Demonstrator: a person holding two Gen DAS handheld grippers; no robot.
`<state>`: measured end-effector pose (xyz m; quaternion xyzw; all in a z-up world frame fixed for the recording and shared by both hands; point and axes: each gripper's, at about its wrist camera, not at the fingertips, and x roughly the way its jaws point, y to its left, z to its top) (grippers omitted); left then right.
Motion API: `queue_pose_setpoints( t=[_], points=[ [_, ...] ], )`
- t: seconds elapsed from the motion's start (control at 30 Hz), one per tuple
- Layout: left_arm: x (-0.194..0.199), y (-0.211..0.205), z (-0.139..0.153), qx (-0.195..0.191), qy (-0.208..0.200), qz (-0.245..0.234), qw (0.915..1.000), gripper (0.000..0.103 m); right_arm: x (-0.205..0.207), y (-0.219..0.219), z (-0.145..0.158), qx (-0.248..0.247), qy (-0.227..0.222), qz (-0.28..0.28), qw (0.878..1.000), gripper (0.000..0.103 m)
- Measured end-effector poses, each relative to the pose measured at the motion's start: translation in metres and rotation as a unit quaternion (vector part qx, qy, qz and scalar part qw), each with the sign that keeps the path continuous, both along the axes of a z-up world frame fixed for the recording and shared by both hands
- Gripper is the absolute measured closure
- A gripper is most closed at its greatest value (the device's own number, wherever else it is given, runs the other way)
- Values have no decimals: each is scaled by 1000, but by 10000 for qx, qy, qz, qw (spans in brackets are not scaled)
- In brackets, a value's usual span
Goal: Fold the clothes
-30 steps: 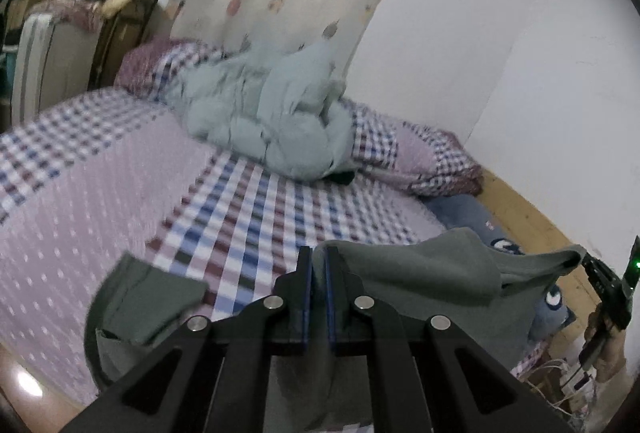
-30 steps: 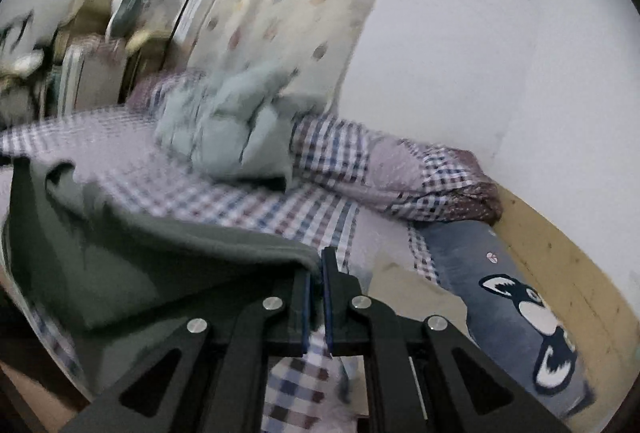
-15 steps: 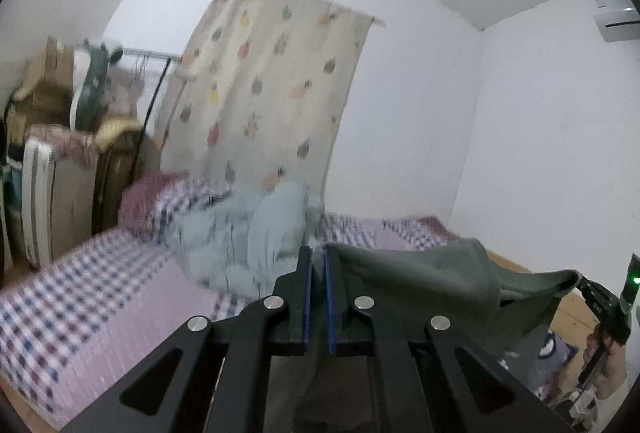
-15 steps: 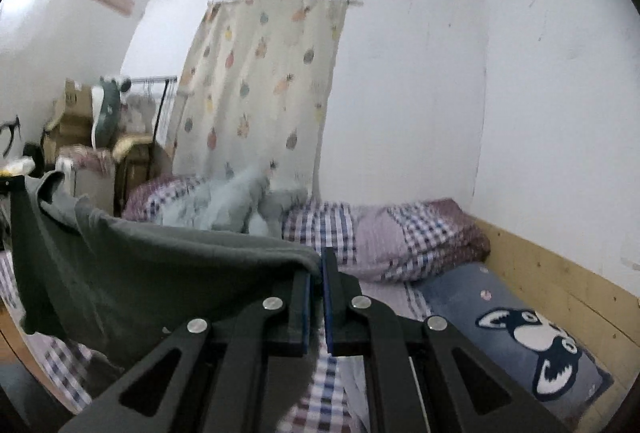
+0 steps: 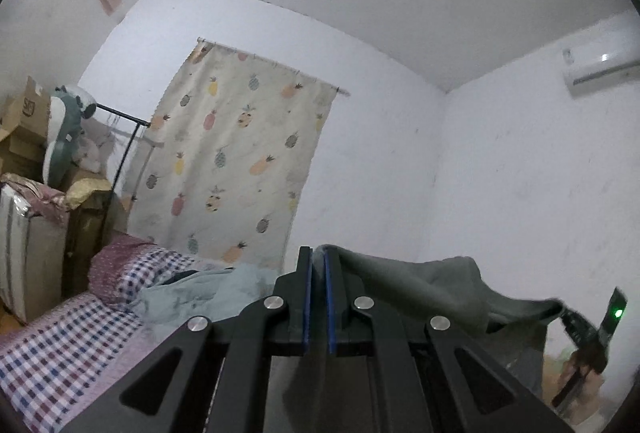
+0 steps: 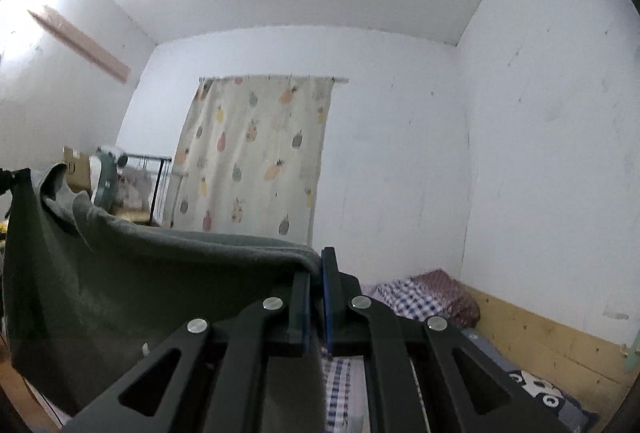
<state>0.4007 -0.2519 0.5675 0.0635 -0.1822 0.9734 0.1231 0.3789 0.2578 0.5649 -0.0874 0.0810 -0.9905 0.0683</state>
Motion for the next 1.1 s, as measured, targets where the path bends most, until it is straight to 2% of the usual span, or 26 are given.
queue_pose_setpoints(
  t=[0.27,0.4,0.53,0.73,0.97,1.1],
  points=[
    [32,-8,27,135,195,-248,9994,99,49,-5,36,97,424,-4,9991,100],
    [24,-6,24,67,132,-220,9996,99,55,-5,35,94,467,-11,9989,99],
    [2,2,5,-118,-49,-25,9999,99,38,-5,25,42,284,1,9996,99],
    [-72,8,-53,-29,-825,55,9966,99,-22,-6,-17,-30,-268,-42,9996,99],
    [-193,23,-116,-222,-1805,419,9824,99,-131,-6,-88,-56,-1174,-450,9920,99],
    [-263,27,-142,-138,-2228,619,9728,99,-197,-8,-119,-138,-1600,-550,9855,99]
  ],
)
